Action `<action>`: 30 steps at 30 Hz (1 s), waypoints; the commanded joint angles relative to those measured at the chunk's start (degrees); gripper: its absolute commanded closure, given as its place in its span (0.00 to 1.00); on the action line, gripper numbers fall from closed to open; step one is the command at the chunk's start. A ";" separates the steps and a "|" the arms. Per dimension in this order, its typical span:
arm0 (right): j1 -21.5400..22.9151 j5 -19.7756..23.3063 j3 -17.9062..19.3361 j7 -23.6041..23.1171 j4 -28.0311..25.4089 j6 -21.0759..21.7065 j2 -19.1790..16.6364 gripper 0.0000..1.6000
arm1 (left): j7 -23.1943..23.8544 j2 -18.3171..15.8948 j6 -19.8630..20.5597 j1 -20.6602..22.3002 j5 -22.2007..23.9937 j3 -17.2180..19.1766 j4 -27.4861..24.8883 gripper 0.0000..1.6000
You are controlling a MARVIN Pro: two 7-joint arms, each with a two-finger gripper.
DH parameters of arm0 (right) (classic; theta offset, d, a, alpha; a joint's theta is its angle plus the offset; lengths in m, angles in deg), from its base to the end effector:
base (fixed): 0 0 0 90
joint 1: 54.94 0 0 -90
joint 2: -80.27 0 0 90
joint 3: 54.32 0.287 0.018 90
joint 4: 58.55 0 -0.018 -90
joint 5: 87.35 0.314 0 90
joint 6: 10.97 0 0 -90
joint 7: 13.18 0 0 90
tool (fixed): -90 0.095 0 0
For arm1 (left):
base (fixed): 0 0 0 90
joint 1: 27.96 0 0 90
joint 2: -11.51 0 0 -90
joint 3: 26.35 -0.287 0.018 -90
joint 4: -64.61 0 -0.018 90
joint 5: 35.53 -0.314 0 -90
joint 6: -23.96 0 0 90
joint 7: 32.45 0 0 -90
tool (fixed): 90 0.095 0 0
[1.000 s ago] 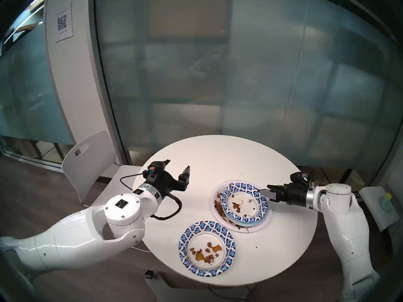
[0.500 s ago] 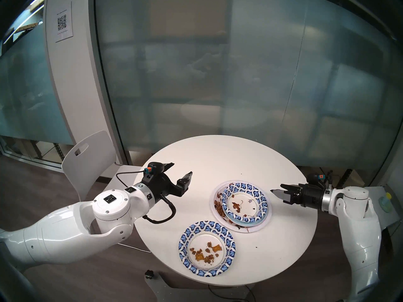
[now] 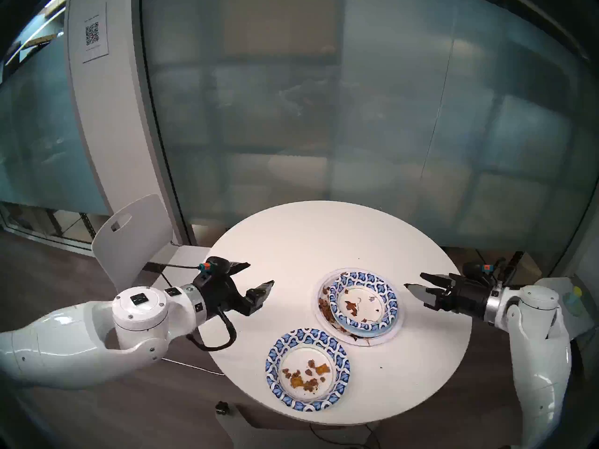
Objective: Stack the plates into one stack
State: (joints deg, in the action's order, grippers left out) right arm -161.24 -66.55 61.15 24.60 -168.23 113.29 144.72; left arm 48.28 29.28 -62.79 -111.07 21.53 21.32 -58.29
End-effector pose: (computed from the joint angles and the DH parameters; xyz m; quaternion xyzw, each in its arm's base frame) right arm 0.3143 -0.1556 -0.2289 -0.8003 -0.1848 -0.5199 0.2347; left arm 0.3127 0.0125 -0.2329 0.7782 -0.2644 0.5427 0.1732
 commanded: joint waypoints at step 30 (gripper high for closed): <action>-11.70 0.44 5.54 3.05 -11.20 -6.67 9.97 0.00 | 7.70 -7.54 -0.62 -6.25 9.88 -2.92 -2.58 0.00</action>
State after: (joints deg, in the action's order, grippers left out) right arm -173.56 -66.57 66.99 27.85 -177.92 107.09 154.43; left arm 54.58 20.20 -65.56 -117.95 32.13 18.58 -61.41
